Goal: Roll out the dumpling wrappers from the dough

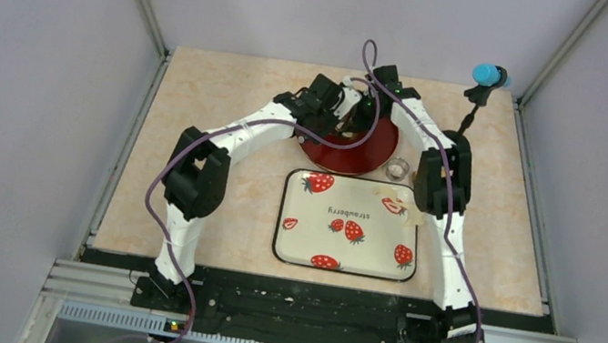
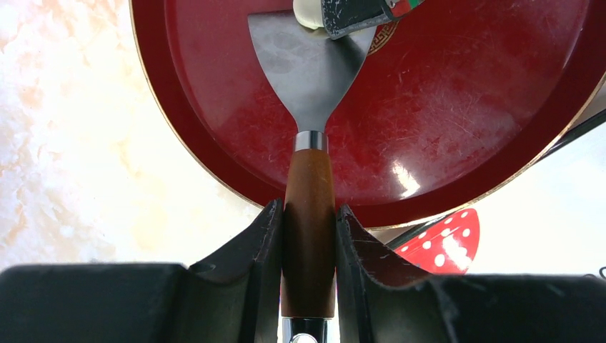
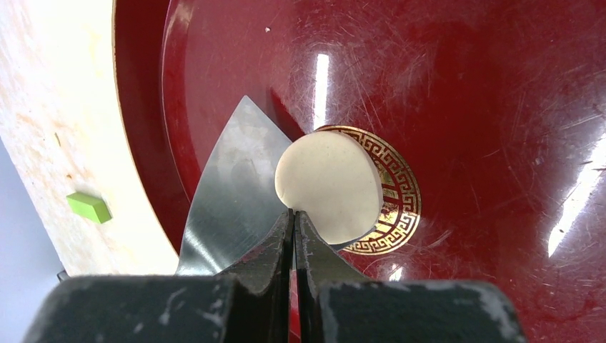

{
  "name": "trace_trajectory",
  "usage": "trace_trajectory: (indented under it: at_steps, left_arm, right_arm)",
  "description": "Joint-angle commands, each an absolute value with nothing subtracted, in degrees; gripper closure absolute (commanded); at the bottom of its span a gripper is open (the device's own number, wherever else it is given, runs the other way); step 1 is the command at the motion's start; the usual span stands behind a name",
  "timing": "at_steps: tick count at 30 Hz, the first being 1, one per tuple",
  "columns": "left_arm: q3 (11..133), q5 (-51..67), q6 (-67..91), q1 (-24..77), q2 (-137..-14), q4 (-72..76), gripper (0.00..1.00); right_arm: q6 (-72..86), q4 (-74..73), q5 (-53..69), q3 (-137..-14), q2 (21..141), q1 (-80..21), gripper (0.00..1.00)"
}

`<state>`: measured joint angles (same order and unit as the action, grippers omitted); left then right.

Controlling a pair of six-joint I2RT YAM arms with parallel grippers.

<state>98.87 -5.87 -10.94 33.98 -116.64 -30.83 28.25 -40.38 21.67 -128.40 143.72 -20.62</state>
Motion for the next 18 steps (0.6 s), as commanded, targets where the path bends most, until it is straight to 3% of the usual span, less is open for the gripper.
trace_trajectory:
  at_steps: [1,13,18]
  left_arm:
    - [102.62,-6.96,-12.50,34.19,-114.06,-32.04,1.00]
    - [100.37,-7.79,-12.29,34.26,-108.80,-32.83,1.00]
    - [95.52,-9.12,-11.56,34.02,-103.65,-28.68,1.00]
  right_arm:
    - [27.34,-42.44,19.56,-130.36,144.85,-21.54,0.97]
    - [27.41,-42.32,20.88,-130.41,144.67,-21.52,0.93]
    - [27.21,-41.47,22.91,-130.24,143.66,-21.47,0.82]
